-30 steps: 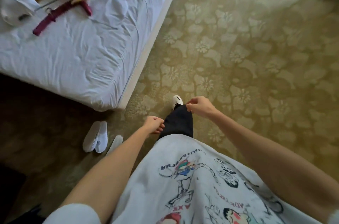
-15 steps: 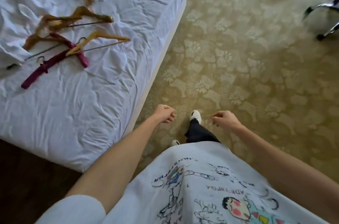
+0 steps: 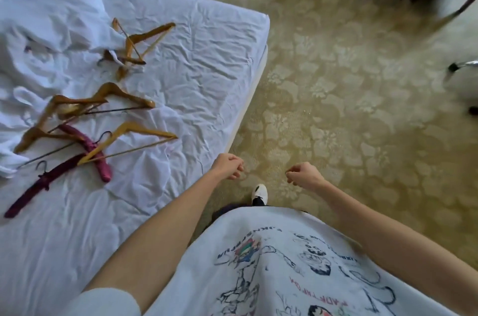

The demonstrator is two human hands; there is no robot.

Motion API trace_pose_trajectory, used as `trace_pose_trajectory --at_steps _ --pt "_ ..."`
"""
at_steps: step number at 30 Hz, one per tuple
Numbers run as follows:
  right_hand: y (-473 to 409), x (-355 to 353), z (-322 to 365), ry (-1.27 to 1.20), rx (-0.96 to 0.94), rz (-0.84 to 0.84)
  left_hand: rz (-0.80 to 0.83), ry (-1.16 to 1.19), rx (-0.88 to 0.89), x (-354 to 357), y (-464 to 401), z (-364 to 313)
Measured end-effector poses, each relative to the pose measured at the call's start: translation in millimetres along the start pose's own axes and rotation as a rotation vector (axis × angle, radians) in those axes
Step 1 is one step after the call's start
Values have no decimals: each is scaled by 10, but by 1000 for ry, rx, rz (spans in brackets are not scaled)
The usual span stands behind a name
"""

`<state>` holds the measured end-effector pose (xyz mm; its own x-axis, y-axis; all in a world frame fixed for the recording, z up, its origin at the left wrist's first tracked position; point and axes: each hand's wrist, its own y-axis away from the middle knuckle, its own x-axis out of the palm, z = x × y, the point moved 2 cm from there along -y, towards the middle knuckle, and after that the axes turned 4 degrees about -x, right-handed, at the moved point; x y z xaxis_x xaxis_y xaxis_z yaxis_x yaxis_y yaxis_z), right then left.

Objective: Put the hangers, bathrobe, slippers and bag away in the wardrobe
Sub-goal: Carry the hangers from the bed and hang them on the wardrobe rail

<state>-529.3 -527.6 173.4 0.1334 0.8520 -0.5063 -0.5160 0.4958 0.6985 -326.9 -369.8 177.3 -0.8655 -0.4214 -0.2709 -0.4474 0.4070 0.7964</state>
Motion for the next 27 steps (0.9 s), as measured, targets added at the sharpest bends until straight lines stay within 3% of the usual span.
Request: trace_pose_trajectory --at_steps 10,27 --pt "-1443 -830 2201 120 -353 125 -131 189 -241 -864 -998 -681" --pt "-4566 -2683 3423 381 -260 232 -279 490 -197 -2156 -2946 -3081"
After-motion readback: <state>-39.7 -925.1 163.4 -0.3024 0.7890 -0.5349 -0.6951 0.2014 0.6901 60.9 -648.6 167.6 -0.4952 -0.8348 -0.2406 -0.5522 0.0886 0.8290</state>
